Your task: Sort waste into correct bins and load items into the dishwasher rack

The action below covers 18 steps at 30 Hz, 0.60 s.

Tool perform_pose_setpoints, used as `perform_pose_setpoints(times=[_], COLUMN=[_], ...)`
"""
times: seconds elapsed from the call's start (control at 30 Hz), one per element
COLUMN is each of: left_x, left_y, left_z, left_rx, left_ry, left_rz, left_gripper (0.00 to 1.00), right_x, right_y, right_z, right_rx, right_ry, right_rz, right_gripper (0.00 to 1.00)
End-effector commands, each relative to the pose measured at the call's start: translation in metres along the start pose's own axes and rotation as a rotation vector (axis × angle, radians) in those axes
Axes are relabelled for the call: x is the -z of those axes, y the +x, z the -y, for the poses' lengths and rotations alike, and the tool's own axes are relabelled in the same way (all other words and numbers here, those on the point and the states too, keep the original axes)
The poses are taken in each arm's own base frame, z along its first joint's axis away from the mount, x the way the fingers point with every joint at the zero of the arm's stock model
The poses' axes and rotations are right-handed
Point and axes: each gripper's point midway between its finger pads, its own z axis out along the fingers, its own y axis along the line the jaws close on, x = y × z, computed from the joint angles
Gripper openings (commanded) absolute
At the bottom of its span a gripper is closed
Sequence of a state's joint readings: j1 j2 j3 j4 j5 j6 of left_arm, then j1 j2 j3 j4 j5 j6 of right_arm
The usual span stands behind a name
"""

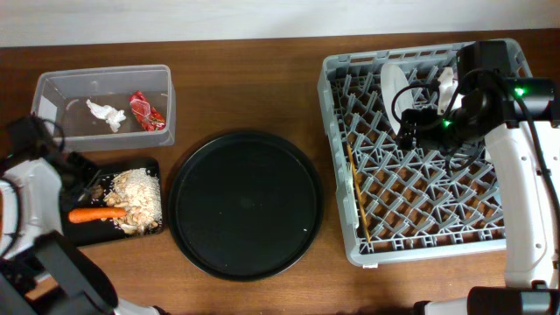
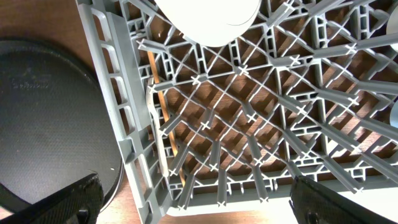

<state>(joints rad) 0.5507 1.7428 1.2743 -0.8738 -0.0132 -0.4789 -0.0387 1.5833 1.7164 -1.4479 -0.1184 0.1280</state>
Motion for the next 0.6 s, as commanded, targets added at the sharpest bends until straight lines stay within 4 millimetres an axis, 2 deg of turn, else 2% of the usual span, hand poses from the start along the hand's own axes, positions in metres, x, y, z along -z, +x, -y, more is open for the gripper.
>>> perform_pose_setpoints(times=[0.0,0.13,0.17,0.23,0.27,0.33,0.43,0.57], left_x=[-0.024,-0.035,-0.035,-0.035,-0.034,-0.032,-0.019,0.025], left_y=[-0.004,0.000,0.000,-0.001,0.000,0.000,-0.003,-0.011], left_z=[-0.020,-0.021,-0.019,-0.014,-0.012,-0.011,-0.006,0.015], left_rx=[0.056,0.058,0.058,0.059,0.060,0.060,0.059,0.008], left_ry=[-0.044,-0.048,-0.038,-0.010,0.000,0.005,0.023,0.120], left_rz=[-0.049,-0.082,-0.082,-0.086,-0.089,-0.095,-0.093,-0.041], left_gripper=[0.20,0.24,0.29,0.52,0.58,0.61,0.61,0.62], right_x=[-0.001,-0.001,-0.001,-0.001,-0.001,-0.001,-0.001,-0.001], right_y=[0.001,0.000,0.000,0.000,0.000,0.000,0.000,0.000], right_z=[0.000,0.000,0.000,0.000,0.000,0.000,0.000,0.001], right_rx=[-0.001,-0.001,-0.001,-0.001,-0.001,-0.001,-0.001,0.008], right_ry=[-0.001,-0.001,-0.001,-0.001,-0.001,-0.001,-0.001,0.000], right_rz=[-0.003,-0.002,-0.002,-0.002,-0.002,-0.002,-0.001,-0.001], right_gripper=[0.99,0.99,0.99,0.99,0.99,0.99,0.99,0.99])
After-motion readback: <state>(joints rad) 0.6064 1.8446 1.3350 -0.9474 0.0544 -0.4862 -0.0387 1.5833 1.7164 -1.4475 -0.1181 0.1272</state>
